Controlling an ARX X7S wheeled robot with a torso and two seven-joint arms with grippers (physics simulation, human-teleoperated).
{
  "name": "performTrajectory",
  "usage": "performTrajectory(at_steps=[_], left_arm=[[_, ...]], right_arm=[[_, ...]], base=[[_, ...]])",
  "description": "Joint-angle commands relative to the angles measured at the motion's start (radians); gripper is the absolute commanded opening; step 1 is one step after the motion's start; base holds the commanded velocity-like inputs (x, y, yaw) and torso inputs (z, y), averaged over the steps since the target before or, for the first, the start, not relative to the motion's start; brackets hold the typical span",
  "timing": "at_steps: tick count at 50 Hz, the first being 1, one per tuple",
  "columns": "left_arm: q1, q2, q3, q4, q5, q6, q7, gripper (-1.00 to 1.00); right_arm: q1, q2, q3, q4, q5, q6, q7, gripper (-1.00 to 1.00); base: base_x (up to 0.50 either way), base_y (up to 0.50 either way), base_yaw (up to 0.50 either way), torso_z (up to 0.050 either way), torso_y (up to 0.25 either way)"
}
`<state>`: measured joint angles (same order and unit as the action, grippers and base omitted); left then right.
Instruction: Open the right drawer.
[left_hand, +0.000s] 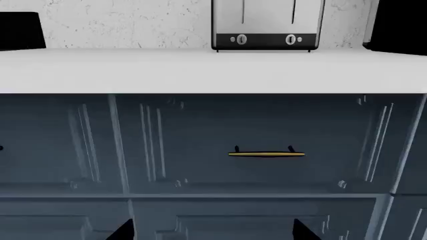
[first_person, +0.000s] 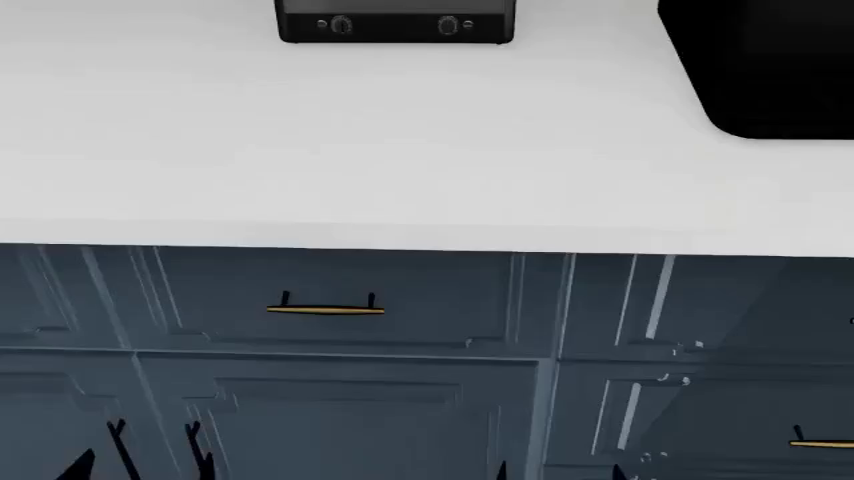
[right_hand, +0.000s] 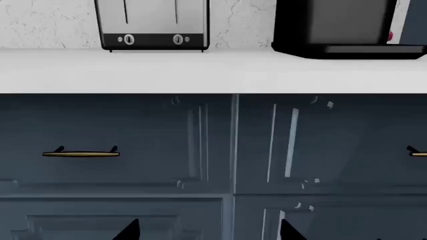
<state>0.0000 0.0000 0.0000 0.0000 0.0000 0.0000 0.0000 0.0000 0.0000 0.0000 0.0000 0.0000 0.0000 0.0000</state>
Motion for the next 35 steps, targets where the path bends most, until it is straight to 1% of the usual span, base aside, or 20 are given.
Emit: performTrajectory(at_steps=[1,12,18,20,22,23,26,35], left_arm=[[-0.001,-0.016,0.018,-0.006,-0.016,0.005,-0.018,1.00],[0.005,-0.050,0.060,0.004,-0.054,0.026,-0.039,1.00],[0.001,-0.060,0.070,0.001,-0.065,0.008,-0.052,1.00],[-0.007,-0.060,0.068,0.002,-0.055,-0.029,-0.078,1.00],[-0.010,-0.062,0.075,-0.008,-0.057,-0.026,-0.078,1.00],[0.004,-0.065,0.080,-0.002,-0.079,0.027,-0.054,1.00],[0.001,-0.070,0.086,-0.006,-0.084,0.021,-0.055,1.00],[0.001,-0.083,0.098,-0.001,-0.095,0.021,-0.065,1.00]], right_arm=[[0.000,0.009,-0.013,0.000,0.000,0.000,0.013,1.00],[-0.004,0.043,-0.052,-0.015,0.042,0.003,0.055,1.00],[-0.004,0.054,-0.063,-0.019,0.055,0.006,0.070,1.00],[-0.002,0.057,-0.067,-0.016,0.060,0.000,0.072,1.00],[-0.002,0.060,-0.070,-0.010,0.064,-0.006,0.074,1.00],[0.000,0.061,-0.069,-0.010,0.069,-0.004,0.077,1.00],[-0.001,0.066,-0.074,-0.015,0.078,-0.003,0.078,1.00],[0.001,0.079,-0.091,0.002,0.084,-0.003,0.089,1.00]], base=[[0.00,0.00,0.00,0.000,0.000],[0.00,0.00,0.00,0.000,0.000],[0.00,0.00,0.00,0.000,0.000],[0.00,0.00,0.00,0.000,0.000],[0.00,0.00,0.00,0.000,0.000],[0.00,0.00,0.00,0.000,0.000],[0.00,0.00,0.00,0.000,0.000],[-0.08,-0.38,0.00,0.000,0.000]])
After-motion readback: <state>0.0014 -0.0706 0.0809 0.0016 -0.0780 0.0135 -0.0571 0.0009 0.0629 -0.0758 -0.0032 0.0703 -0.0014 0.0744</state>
